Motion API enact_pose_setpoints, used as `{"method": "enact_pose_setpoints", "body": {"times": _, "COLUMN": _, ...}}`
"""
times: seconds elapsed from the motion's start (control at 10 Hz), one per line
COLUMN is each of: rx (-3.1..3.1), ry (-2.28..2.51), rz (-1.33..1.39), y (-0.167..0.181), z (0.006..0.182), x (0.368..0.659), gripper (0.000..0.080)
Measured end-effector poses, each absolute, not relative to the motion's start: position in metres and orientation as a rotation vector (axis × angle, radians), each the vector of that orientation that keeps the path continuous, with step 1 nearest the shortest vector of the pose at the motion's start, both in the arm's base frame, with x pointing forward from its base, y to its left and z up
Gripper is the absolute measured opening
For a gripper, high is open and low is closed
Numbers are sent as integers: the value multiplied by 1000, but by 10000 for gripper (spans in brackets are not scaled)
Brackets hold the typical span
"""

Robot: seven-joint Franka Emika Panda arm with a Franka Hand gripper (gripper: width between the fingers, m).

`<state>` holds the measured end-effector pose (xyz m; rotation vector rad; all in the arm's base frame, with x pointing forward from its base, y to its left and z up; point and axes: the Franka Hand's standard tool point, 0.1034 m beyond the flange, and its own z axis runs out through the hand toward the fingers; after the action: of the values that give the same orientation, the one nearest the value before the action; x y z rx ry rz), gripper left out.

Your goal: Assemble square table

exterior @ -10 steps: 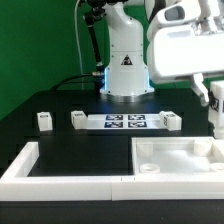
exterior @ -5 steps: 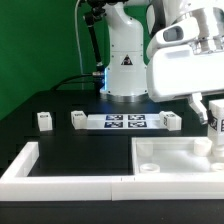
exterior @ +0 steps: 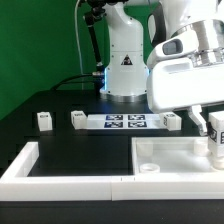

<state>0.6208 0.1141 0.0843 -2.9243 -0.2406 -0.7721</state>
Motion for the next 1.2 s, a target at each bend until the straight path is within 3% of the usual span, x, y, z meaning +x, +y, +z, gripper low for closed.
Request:
{"method": "enact_pose_setpoints", "body": {"times": 0.5, "rx": -2927, "ry": -221, "rz": -753, "y": 115, "z": 71, "x": 621, "gripper": 288}}
{"method": "enact_pose_setpoints", "body": {"times": 0.9, "rx": -2953, "ry": -100, "rz": -862, "y": 119, "z": 71, "x": 618, "gripper": 288}}
{"method": "enact_pose_setpoints", "body": {"times": 1.0, "rx": -2959, "ry": -121, "rz": -867, "y": 118, "z": 71, "x": 619, "gripper": 363}}
{"method": "enact_pose_setpoints", "body": {"times": 1.1, "rx": -2959, "ry": -120, "rz": -867, "y": 118, "z": 71, "x": 619, "gripper": 363}}
{"method": "enact_pose_setpoints", "body": {"times": 1.2, "rx": -2959, "ry": -120, "rz": -866, "y": 118, "z": 71, "x": 619, "gripper": 499}}
